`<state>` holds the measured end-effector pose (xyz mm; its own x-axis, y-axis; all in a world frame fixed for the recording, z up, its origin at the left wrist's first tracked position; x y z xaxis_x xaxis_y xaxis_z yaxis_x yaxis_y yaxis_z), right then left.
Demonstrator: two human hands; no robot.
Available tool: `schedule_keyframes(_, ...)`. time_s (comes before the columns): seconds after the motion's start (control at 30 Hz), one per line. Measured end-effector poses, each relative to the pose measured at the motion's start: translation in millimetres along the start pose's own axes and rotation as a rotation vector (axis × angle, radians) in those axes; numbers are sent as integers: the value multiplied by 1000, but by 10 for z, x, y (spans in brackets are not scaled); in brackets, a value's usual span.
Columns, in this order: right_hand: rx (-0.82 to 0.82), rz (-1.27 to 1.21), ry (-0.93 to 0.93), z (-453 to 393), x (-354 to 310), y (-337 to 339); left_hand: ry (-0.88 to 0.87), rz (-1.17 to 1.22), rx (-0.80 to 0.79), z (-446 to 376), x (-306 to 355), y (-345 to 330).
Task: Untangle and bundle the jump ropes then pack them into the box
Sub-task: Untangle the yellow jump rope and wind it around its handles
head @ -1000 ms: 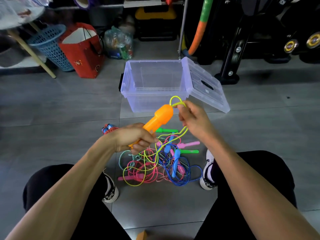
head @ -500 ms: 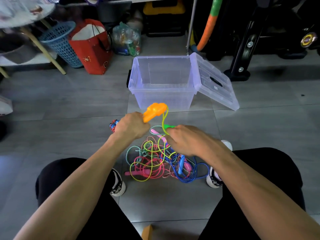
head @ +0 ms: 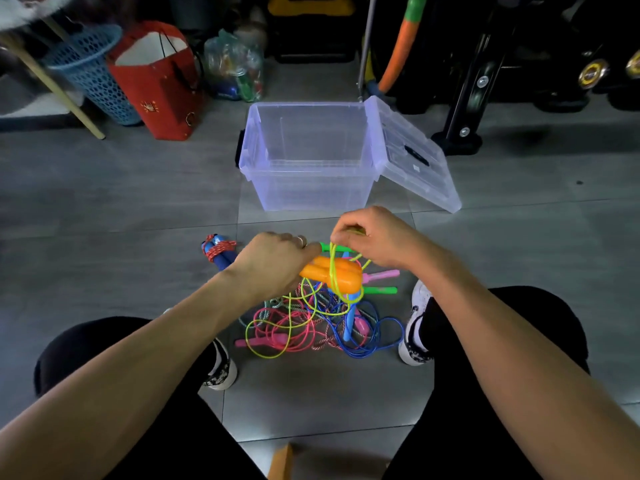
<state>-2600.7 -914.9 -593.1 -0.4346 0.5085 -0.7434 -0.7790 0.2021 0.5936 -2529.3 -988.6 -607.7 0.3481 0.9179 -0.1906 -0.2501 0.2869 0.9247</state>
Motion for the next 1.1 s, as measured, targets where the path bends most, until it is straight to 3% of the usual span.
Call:
schedule_keyframes(0.13, 39, -500, 3, 21, 141, 28, 17, 98, 253, 187, -211, 274)
schedule_keyframes(0.3, 88, -719, 22, 19, 263, -60, 162, 298, 376, 324, -372, 363)
schedule_keyframes(0.37, 114, -631, -52, 12, 281, -90, 275, 372, 359, 352, -490, 341)
schedule_keyframes(0.47, 140, -427, -132, 12, 182, -148, 417, 449, 206, 327, -595, 255)
schedule_keyframes(0.63, 104, 62, -190, 9, 7, -301, 540, 332, -5, 219, -601, 122)
schedule_keyframes(1.0, -8, 442, -182, 19, -187, -292, 615, 131, -282, -17, -636, -236)
schedule_keyframes(1.1, 25, 466, -141, 70, -259, -120, 543, 88, -308, -77, -544, -291)
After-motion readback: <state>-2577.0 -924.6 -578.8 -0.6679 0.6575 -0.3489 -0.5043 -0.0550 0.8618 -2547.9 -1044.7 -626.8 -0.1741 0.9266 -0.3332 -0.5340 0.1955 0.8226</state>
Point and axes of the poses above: each hand's wrist, its own z-axis away from the middle knuckle, its own y-axis out of the back of the hand, x = y × z, the point moved 10 cm from there along -z, towards the middle knuckle, and after that the axes turned 15 degrees about -x, right-handed, at the moved point
